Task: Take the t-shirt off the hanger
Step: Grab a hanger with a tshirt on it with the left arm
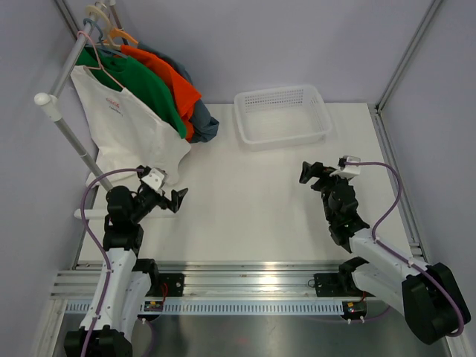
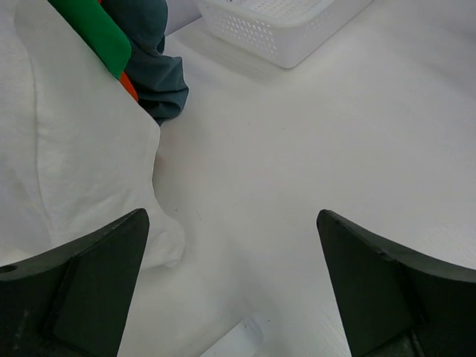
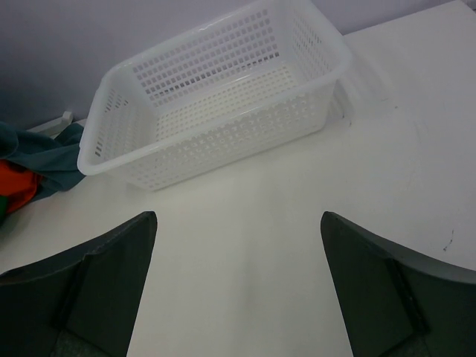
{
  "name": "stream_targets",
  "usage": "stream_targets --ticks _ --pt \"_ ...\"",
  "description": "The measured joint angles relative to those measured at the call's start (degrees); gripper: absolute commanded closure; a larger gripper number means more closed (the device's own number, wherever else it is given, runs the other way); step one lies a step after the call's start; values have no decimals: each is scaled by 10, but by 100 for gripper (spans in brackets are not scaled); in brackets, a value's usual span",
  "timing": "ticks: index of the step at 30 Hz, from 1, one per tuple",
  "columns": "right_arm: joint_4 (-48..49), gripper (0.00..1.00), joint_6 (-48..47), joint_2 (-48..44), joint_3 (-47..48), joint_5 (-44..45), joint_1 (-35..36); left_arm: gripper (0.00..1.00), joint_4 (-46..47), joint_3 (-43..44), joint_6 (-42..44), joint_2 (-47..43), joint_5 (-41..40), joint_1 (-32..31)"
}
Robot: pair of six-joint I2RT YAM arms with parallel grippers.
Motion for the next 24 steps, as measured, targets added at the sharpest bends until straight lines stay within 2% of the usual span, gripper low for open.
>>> stream_targets --ticks 6,18,24 --pt "-1 0 -1 30 5 -3 0 1 8 0 -6 -1 -9 0" --pt "-1 1 -1 38 10 -5 0 1 20 50 -115 29 -163 0" --pt "-1 0 -3 42 10 -14 0 1 19 97 -156 33 -203 0"
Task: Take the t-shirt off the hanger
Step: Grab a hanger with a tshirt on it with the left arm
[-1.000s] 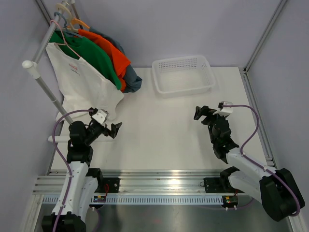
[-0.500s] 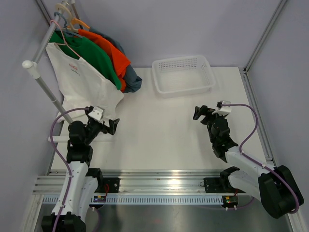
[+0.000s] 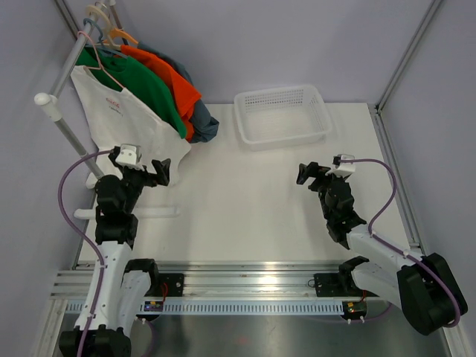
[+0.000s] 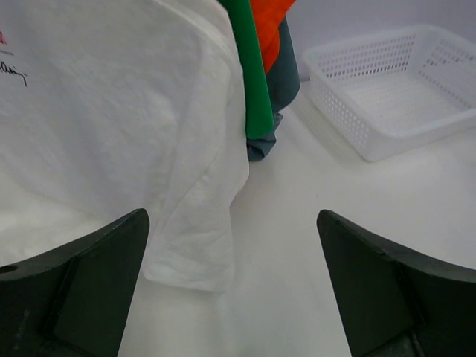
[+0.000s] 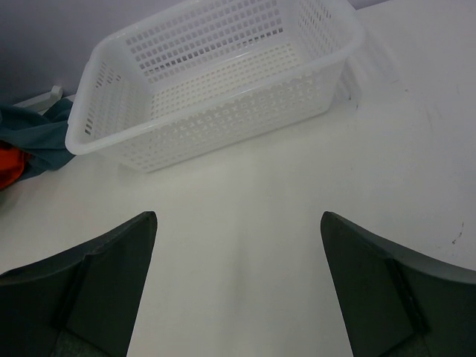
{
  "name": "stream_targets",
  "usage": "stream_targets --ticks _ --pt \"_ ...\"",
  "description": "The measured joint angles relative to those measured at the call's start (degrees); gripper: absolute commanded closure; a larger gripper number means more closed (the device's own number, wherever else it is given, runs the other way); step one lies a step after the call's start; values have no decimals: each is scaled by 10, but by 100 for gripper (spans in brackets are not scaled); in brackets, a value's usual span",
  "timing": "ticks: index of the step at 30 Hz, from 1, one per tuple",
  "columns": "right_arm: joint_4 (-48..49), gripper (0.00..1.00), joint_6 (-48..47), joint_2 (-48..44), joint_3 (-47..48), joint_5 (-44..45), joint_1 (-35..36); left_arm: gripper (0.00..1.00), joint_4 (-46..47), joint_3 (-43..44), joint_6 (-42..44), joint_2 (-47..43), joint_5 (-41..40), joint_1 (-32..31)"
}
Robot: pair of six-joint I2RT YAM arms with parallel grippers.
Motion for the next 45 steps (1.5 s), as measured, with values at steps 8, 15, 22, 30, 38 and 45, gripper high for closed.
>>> stream_targets --ticks 8,15,22,30,38,45 --pt "0 1 -2 7 0 -21 0 1 -29 136 -56 71 -37 0" --pt "0 1 -2 7 0 -31 0 2 -32 229 -96 196 -84 0" --pt "0 0 -2 7 0 -41 0 2 -33 253 -111 238 -124 0" --pt "0 0 -2 9 1 -51 0 5 -19 321 -123 258 -155 0" --pt "0 1 -3 18 7 -60 0 12 -12 381 -135 322 -228 0" --pt "0 0 -5 19 10 -66 0 31 13 406 -135 377 -266 0"
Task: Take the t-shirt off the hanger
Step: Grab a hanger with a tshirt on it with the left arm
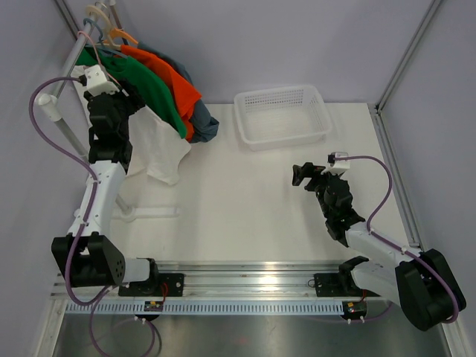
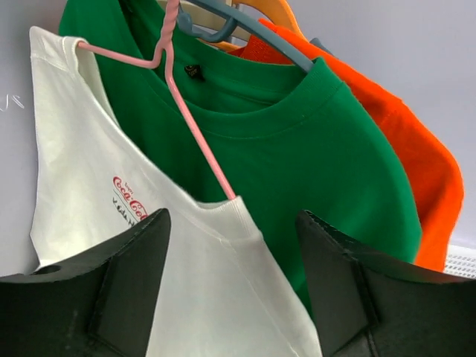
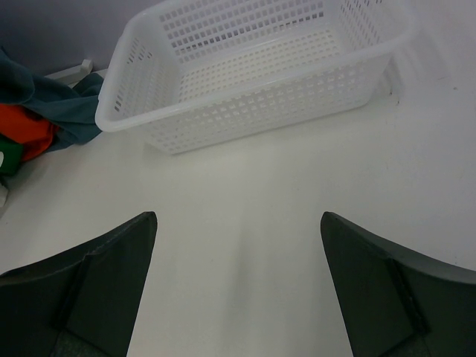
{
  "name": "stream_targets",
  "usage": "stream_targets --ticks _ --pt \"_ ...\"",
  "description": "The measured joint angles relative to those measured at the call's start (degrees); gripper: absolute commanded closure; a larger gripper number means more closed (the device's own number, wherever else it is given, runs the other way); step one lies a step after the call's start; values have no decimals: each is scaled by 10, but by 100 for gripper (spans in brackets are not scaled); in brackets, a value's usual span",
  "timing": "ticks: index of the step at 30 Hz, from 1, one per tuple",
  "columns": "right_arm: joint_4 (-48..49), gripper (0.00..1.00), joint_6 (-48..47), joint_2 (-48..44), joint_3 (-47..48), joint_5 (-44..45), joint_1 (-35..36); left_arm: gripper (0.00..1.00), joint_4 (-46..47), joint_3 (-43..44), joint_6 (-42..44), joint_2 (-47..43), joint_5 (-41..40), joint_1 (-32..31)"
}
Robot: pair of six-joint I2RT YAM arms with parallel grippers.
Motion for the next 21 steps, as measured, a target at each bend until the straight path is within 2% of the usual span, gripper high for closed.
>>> stream_targets --ticks 4,9,13,18,21 --pt "0 1 0 0 0 -2 0 34 6 23 1 23 -12 0" --pt "0 1 0 0 0 -11 0 41 23 33 1 33 -24 0" --pt "0 1 0 0 0 -14 0 42 23 52 -4 46 -26 0" --pt "0 1 0 0 1 -14 0 53 23 76 -19 67 -25 5" --pt "0 1 0 0 1 -14 0 53 19 80 -28 75 -24 12"
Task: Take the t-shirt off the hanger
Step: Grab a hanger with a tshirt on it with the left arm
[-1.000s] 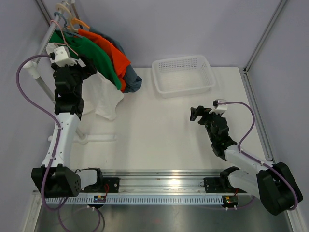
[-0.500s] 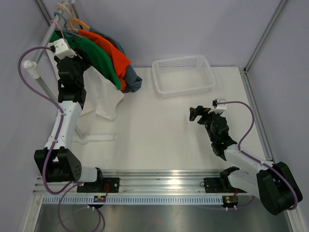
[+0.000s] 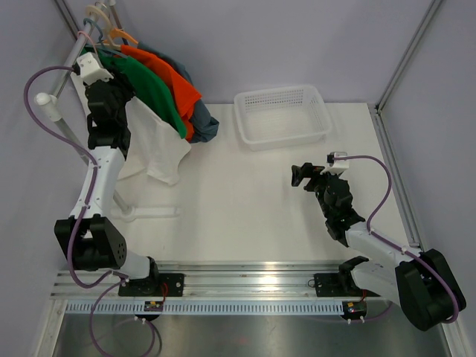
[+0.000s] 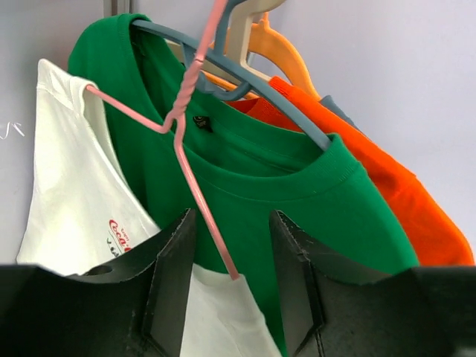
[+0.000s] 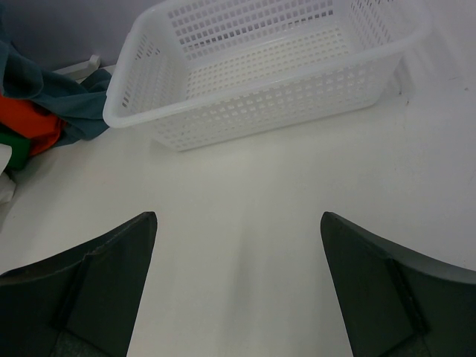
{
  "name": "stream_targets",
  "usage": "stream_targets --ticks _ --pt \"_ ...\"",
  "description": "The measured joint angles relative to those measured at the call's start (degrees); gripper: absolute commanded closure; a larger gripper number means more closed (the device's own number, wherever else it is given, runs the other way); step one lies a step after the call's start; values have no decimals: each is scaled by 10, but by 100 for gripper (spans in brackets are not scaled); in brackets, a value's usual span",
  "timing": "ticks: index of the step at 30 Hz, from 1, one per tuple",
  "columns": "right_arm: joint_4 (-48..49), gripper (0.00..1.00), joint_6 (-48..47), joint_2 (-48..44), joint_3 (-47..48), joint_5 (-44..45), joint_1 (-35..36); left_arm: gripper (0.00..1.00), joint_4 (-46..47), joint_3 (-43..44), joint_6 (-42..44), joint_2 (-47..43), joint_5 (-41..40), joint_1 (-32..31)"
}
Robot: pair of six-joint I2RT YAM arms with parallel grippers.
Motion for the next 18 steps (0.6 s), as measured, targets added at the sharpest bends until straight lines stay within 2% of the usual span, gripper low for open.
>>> stream_targets --ticks 3,7,10,11,14,18 --pt "0 0 0 0 0 0 0 54 -6 9 -8 8 0 4" --pt "0 0 -2 0 0 0 0 72 -15 14 -18 12 0 8" --pt "-1 1 -2 0 0 0 0 79 -20 22 -23 18 1 10" --pt "-1 1 -2 0 0 0 0 88 -21 26 -24 21 2 10" --pt "-1 0 -2 0 0 0 0 100 -25 35 -27 30 2 11" --pt "-1 1 -2 0 0 0 0 100 -32 42 -27 31 3 12"
